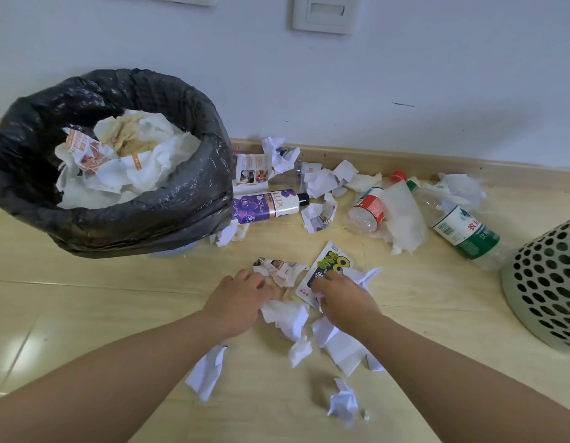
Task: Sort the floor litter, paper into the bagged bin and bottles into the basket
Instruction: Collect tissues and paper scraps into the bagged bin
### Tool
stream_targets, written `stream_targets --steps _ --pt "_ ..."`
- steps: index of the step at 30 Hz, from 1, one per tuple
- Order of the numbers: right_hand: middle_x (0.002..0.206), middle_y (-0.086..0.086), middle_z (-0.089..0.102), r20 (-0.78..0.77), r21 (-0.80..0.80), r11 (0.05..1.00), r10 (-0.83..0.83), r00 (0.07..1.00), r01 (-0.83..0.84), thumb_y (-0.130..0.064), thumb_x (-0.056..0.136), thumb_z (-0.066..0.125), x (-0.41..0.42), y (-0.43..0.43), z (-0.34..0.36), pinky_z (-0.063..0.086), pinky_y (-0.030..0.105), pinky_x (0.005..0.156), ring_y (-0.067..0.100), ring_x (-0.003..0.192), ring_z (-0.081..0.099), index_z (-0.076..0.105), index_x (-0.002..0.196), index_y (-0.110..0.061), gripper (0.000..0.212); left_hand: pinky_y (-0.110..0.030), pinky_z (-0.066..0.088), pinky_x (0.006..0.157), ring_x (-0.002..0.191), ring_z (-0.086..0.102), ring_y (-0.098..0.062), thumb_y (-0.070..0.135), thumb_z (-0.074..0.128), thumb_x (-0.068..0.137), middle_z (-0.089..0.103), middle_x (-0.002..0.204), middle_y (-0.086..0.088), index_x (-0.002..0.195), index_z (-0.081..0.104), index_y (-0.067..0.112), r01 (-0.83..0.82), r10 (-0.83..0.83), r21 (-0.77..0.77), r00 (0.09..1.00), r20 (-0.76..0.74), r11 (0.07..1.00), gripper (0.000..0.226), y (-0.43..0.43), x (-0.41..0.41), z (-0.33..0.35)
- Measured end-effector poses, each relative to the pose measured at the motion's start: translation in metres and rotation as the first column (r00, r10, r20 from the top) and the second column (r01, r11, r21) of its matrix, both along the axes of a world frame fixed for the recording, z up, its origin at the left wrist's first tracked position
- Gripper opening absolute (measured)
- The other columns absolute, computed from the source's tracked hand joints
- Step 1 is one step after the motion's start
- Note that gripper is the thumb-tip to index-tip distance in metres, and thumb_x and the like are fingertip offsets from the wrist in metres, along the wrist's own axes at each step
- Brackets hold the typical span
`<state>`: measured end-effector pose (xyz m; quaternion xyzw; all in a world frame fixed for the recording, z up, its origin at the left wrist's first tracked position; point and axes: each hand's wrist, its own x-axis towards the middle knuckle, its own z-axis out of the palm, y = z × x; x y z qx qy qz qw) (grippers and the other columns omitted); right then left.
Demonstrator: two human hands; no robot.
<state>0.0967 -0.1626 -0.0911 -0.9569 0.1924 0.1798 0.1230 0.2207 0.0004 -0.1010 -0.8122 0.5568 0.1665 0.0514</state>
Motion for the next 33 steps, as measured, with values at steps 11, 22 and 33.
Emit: stream_targets --steps 11,22,33 --pt "0.099 -0.003 0.061 0.105 0.076 0.748 0.652 0.751 -0.660 -0.052 0.059 0.066 -0.036 0.046 -0.004 0.051 0.026 0.065 0.018 0.077 0.062 0.059 0.102 -0.032 0.047 -0.026 0.033 0.069 0.106 0.047 -0.022 0.018 0.048 0.084 0.041 0.099 0.002 0.107 0.053 0.020 -0.389 0.385 -0.008 0.914 -0.125 0.921 0.024 0.002 0.012 0.015" --pt "0.128 0.014 0.051 0.136 0.087 0.938 0.323 0.937 -0.336 0.011 0.076 0.047 -0.042 0.030 -0.023 0.048 0.038 0.063 0.031 0.114 0.053 0.058 0.119 -0.010 0.049 -0.045 0.030 0.103 0.138 0.014 -0.032 0.023 0.041 0.094 0.003 0.156 -0.001 0.142 0.024 0.041 -0.143 0.168 0.169 0.975 -0.145 0.975 0.054 -0.034 0.002 0.007" --pt "0.127 0.002 0.053 0.037 0.195 0.726 0.667 0.745 -0.659 -0.041 0.073 0.066 -0.050 0.053 -0.009 0.047 0.032 0.083 0.024 0.103 0.054 0.053 0.122 -0.030 0.051 -0.033 0.035 0.090 0.115 0.044 -0.025 0.032 0.042 0.095 0.053 0.120 -0.003 0.126 0.045 0.023 -0.254 0.247 0.093 0.966 0.081 0.963 0.032 -0.009 0.013 -0.004"
